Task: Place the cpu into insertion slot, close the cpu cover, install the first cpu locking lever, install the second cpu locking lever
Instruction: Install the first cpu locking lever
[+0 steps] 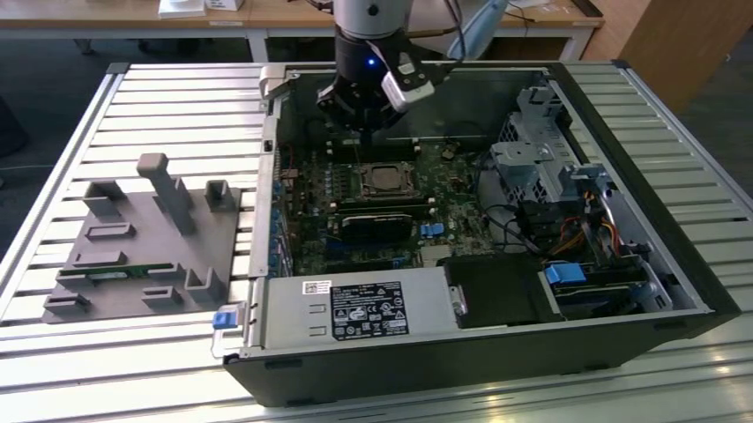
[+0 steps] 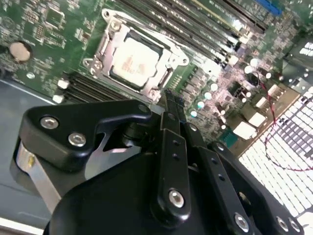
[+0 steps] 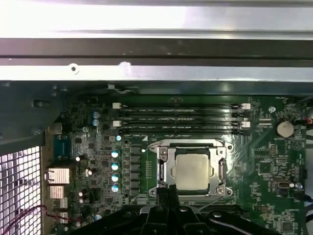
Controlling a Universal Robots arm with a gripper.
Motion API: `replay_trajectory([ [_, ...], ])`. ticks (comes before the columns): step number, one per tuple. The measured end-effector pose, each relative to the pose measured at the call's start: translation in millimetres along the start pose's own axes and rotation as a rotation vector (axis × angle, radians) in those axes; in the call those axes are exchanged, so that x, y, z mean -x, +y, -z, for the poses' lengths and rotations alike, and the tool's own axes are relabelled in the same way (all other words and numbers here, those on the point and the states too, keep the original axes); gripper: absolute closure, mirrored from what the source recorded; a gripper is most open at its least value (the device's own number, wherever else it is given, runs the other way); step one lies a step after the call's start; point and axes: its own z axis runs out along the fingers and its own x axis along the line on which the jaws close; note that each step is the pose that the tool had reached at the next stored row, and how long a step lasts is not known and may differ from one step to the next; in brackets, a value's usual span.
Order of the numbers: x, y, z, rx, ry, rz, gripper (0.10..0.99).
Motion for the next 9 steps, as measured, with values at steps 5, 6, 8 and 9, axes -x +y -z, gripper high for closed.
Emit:
replay_trajectory([
  [5,-11.5,0.0,-6.6,0.000,0.0000,0.010,0.969],
  [6,-13.3,0.2,-7.8,0.000,0.0000,0.012,0.969],
  [8,-18.0,1.1,-9.4,0.000,0.0000,0.017,0.969],
  [9,-20.2,1.8,-9.9,0.000,0.0000,0.018,0.969],
])
